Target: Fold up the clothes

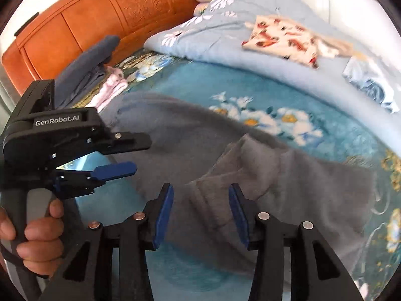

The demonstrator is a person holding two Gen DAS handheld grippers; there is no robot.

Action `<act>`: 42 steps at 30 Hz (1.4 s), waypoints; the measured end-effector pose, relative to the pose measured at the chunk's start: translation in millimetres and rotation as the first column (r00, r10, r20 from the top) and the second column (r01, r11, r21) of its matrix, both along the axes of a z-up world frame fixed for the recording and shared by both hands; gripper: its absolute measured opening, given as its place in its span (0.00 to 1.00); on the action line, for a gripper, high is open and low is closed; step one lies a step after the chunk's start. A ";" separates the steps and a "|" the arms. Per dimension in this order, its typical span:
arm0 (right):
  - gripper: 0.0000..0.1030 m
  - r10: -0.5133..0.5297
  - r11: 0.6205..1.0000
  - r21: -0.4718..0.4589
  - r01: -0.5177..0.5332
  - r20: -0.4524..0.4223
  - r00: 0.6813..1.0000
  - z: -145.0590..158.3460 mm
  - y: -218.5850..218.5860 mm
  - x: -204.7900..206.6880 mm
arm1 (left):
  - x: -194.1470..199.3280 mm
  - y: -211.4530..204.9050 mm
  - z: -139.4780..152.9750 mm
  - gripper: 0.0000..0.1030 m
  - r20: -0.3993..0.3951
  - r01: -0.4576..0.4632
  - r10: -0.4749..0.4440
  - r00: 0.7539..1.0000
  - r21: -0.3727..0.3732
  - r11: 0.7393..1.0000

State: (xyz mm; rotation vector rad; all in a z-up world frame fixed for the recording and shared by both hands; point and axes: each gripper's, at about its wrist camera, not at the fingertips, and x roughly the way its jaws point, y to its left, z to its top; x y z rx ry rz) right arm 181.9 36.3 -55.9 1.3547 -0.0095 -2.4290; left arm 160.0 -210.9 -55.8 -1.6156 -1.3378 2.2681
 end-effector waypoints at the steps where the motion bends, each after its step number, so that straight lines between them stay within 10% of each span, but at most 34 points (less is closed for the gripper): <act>1: 0.46 -0.041 0.999 -0.012 0.041 0.027 0.999 -4.4 8.7 -5.5 | -1.5 3.5 -0.4 0.54 0.005 0.017 -0.017 1.000 -0.004 1.000; 6: 0.46 -0.278 0.939 -0.164 0.303 0.162 0.947 -24.3 60.1 -20.8 | -13.0 37.9 -3.0 0.54 0.011 0.194 -0.194 0.981 -0.005 0.981; 13: 0.46 -0.307 0.910 -0.224 0.350 0.205 0.929 -26.5 86.8 -30.2 | -22.5 67.4 -15.6 0.54 0.062 0.327 -0.327 0.943 0.017 0.945; 22: 0.48 -0.210 0.863 -0.385 0.329 0.318 0.925 -45.5 74.3 -32.9 | -13.5 45.9 -21.4 0.52 0.039 0.215 -0.223 0.974 0.156 0.964; 26: 0.48 -0.166 0.865 -0.401 0.301 0.336 0.927 -49.5 64.0 -32.4 | -4.3 5.4 -1.2 0.53 0.004 0.018 -0.018 1.000 0.104 0.994; 31: 0.48 -0.185 0.853 -0.407 0.326 0.348 0.919 -50.0 70.4 -31.4 | -13.2 -74.8 42.1 0.54 -0.077 -0.227 0.232 0.970 0.068 0.972; 35: 0.48 -0.198 0.868 -0.372 0.328 0.347 0.917 -44.5 69.4 -33.8 | -22.2 -147.4 43.7 0.60 0.111 -0.345 0.345 0.932 -0.015 0.938; 42: 0.48 -0.183 0.882 -0.353 0.311 0.351 0.918 -41.5 60.0 -37.9 | -48.4 -159.8 -47.3 0.60 0.366 -0.205 0.294 0.883 -0.262 0.943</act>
